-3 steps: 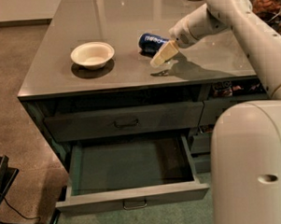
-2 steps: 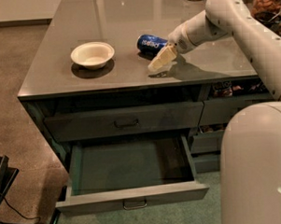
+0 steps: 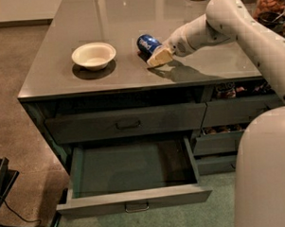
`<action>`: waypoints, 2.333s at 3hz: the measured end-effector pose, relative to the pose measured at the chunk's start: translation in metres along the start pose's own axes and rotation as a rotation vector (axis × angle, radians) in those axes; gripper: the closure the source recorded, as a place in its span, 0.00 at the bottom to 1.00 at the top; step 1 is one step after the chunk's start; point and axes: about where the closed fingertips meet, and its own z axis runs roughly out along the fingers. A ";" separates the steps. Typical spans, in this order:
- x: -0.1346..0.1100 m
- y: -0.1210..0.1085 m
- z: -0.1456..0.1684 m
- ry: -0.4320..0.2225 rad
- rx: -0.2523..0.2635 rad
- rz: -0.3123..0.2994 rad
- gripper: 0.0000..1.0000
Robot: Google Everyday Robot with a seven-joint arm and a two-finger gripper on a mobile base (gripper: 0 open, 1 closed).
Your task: Place pepsi can into middle drawer
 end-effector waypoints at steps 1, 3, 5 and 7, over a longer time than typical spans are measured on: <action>-0.009 0.001 -0.001 -0.024 0.021 -0.003 0.65; -0.012 0.000 -0.005 0.013 0.121 0.001 1.00; -0.014 0.010 -0.029 0.051 0.098 -0.031 1.00; -0.023 0.067 -0.119 0.014 0.019 -0.037 1.00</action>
Offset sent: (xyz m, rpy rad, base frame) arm 0.0010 -0.0015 0.0199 -0.0256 -0.0779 -0.1357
